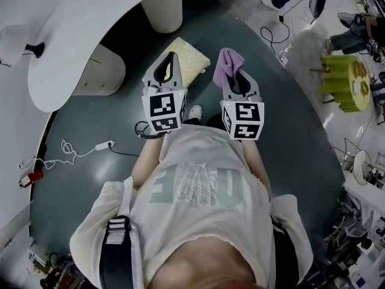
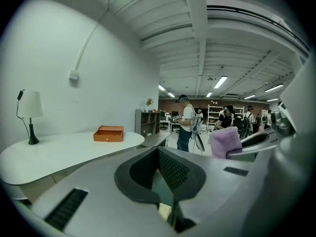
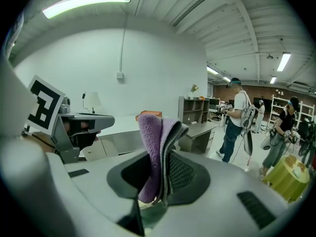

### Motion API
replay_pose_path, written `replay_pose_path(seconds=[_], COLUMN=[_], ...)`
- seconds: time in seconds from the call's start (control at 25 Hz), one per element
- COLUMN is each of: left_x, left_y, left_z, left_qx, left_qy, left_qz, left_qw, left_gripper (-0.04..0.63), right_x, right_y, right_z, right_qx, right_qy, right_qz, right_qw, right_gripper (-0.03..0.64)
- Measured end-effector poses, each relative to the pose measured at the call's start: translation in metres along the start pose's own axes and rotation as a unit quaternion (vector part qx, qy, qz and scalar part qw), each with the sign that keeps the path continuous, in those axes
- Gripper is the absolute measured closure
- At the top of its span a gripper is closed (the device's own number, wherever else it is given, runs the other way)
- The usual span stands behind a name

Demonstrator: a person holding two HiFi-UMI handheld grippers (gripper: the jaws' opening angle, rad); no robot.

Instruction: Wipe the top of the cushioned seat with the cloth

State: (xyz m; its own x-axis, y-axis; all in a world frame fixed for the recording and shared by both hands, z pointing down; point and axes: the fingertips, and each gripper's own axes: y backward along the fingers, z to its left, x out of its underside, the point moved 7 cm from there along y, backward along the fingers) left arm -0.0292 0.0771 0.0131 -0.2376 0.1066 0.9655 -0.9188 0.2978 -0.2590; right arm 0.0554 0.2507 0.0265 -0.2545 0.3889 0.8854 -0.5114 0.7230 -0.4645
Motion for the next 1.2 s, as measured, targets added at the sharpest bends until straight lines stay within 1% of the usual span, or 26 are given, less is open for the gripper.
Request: replay_pose_path(seconds=[0.24, 0.36, 0.52, 0.72, 0.84, 0.92, 1.04, 1.2], left_x=[-0.007, -0.008, -0.004, -0.001, 0.0, 0.01, 0.029, 0.058], left_y=[-0.023, -0.026, -0.034, -0.045, -0.058, -0.064, -0.076, -0.095], left_z=[-0.015, -0.013, -0.016, -0.019, -0.018, -0.022, -0.022, -0.016], left_qx=[-0.006, -0.019, -0.035, -0.048, -0.055, -0.057, -0.06, -0.068], left_qy=[-0.001, 0.009, 0.017, 0.024, 0.03, 0.035, 0.025, 0.013], left_qz=[0.007, 0.007, 0.014, 0.013, 0.012, 0.023, 0.048, 0.07], left_qw=[1.0, 0.9998, 0.9992, 0.9985, 0.998, 0.9974, 0.9968, 0.9951], left_gripper=[0.589, 0.589, 0.589, 0.589, 0.589, 0.589, 0.589, 0.589], right_x=[-0.018, -0.025, -0.024, -0.02, -0.022, -0.017, -0.011, 0.001], right_y=[-0.024, -0.033, -0.043, -0.053, -0.063, -0.068, -0.087, -0.125], right_z=[-0.017, -0.017, -0.02, -0.028, -0.036, -0.038, -0.036, -0.037], right_qx=[-0.014, -0.03, -0.052, -0.07, -0.079, -0.09, -0.116, -0.146], right_qy=[0.003, 0.007, 0.023, 0.034, 0.039, 0.048, 0.06, 0.057], right_qz=[-0.007, -0.007, -0.003, 0.001, -0.005, -0.001, 0.013, 0.025], right_qw=[1.0, 1.0, 0.998, 0.997, 0.996, 0.995, 0.991, 0.987], right_gripper=[0.525, 0.526, 0.526, 0.526, 0.526, 0.526, 0.526, 0.526])
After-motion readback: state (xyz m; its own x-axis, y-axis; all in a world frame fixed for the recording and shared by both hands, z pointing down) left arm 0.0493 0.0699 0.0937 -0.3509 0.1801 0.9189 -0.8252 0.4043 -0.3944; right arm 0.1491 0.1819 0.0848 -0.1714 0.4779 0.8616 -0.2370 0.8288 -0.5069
